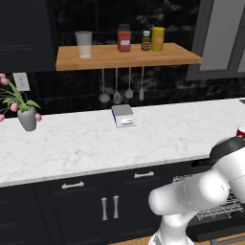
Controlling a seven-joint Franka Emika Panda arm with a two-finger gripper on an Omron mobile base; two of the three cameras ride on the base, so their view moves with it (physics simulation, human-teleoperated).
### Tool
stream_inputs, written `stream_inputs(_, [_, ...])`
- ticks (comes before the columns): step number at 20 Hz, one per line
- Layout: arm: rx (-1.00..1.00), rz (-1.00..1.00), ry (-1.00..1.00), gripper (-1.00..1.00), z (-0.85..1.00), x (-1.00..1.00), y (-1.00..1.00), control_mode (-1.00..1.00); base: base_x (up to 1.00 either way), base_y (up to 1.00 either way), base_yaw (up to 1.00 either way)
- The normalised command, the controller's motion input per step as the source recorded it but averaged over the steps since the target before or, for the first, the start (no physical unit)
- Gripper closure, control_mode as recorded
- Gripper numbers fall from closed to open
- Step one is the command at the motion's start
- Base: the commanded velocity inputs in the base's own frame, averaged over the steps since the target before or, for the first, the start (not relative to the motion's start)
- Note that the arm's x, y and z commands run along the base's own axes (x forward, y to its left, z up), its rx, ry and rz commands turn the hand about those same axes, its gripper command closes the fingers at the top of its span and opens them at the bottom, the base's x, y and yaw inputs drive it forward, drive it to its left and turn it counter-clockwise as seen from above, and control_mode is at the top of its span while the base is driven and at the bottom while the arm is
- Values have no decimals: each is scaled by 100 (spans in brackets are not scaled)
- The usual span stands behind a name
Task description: Pick up the cup and bowl from the counter, place them in the dishwasher, and close the dishwasher door.
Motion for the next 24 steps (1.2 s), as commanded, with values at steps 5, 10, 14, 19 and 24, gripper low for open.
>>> stream_inputs(5, [4, 0, 3, 100, -40, 17, -7, -100, 0, 0, 0])
stream_inputs(10, [2, 0, 0, 100, -72, 21, 0, -100, 0, 0, 0])
stream_inputs(14, [1, 0, 0, 100, -52, 1, -5, -100, 0, 0, 0])
stream_inputs(19, [6, 0, 1, 100, -5, 0, -21, -100, 0, 0, 0])
stream_inputs(24, [7, 0, 1, 100, 0, 0, -18, -100, 0, 0, 0])
